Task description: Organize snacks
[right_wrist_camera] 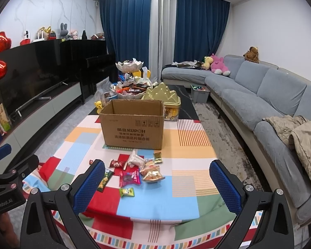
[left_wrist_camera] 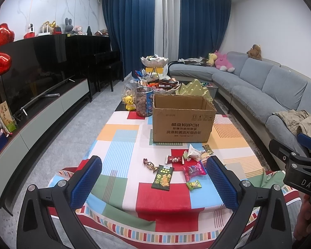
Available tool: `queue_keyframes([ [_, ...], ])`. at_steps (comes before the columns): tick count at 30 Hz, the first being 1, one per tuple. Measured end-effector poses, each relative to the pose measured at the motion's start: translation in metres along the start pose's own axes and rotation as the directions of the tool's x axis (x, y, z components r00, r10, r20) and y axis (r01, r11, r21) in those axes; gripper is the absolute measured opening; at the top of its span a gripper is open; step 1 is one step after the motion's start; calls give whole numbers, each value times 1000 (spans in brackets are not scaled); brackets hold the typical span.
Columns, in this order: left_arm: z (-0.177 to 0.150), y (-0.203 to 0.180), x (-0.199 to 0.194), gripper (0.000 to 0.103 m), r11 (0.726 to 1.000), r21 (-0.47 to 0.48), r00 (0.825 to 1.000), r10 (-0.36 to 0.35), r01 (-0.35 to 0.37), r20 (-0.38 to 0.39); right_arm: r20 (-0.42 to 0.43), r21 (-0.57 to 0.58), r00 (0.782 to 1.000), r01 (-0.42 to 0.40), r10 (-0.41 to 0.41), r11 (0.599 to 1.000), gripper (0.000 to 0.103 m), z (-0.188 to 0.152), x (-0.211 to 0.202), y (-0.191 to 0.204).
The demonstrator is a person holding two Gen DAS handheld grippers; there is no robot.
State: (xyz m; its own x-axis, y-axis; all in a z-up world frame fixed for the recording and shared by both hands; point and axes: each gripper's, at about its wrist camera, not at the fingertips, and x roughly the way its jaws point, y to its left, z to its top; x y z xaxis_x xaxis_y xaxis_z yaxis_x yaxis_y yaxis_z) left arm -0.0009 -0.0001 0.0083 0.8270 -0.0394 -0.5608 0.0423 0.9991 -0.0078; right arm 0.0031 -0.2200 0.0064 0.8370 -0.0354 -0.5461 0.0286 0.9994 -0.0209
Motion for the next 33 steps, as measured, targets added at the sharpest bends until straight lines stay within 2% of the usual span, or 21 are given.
queue_keyframes([
  [28,0,0,-1,102,1000,2,1000,1,-1,1,4,0,1000,-1,1,1000,102,-1,-1,-1],
  [33,1,0,0,102,1000,4,1000,5,-5,-3,-8,-1,1000,1,-1,1000,102,18,-3,2],
])
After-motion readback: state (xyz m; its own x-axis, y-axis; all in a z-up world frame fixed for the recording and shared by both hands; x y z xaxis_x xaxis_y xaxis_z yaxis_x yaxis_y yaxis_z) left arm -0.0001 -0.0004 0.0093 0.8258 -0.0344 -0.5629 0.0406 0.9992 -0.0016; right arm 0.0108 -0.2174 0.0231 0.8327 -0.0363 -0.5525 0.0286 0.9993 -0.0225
